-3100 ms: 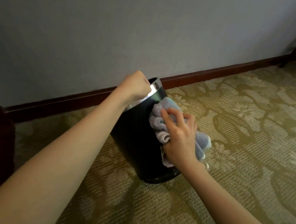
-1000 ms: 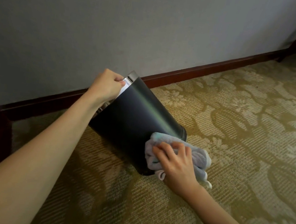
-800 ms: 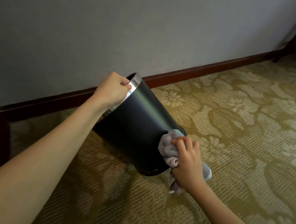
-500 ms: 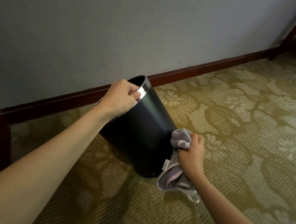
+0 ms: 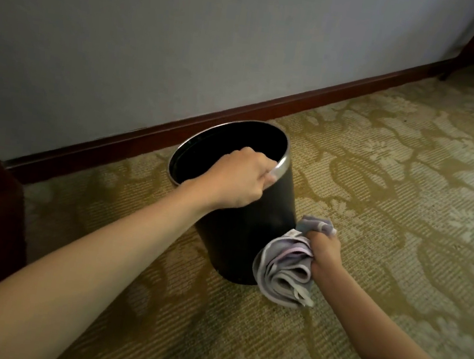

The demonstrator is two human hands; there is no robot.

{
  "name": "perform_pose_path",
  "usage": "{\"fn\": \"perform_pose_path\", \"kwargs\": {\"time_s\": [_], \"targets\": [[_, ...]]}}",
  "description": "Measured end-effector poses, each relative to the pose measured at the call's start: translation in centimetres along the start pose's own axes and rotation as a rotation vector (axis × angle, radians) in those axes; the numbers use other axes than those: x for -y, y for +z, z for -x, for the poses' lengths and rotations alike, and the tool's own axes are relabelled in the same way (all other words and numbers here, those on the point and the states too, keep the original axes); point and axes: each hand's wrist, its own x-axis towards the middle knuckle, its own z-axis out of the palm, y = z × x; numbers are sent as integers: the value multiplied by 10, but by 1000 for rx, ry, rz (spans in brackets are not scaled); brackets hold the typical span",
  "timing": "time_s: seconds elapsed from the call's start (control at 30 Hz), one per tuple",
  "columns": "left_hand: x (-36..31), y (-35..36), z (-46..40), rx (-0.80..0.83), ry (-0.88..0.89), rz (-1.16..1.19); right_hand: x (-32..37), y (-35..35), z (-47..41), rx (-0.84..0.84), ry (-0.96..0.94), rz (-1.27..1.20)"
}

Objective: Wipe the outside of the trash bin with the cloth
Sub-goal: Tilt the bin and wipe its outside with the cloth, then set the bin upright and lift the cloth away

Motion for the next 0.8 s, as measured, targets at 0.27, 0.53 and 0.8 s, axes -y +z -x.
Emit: {"fn": "perform_pose_path", "kwargs": {"time_s": [0.27,0.53,0.8], "targets": [[0,23,28,186,295,-203,3,-13,-4,28,101,-56],[76,-12,69,-23,161,-126,16,20,8,170,26,-32],[100,-23,73,-9,118,-52,38,20,5,134,-32,-79]]}}
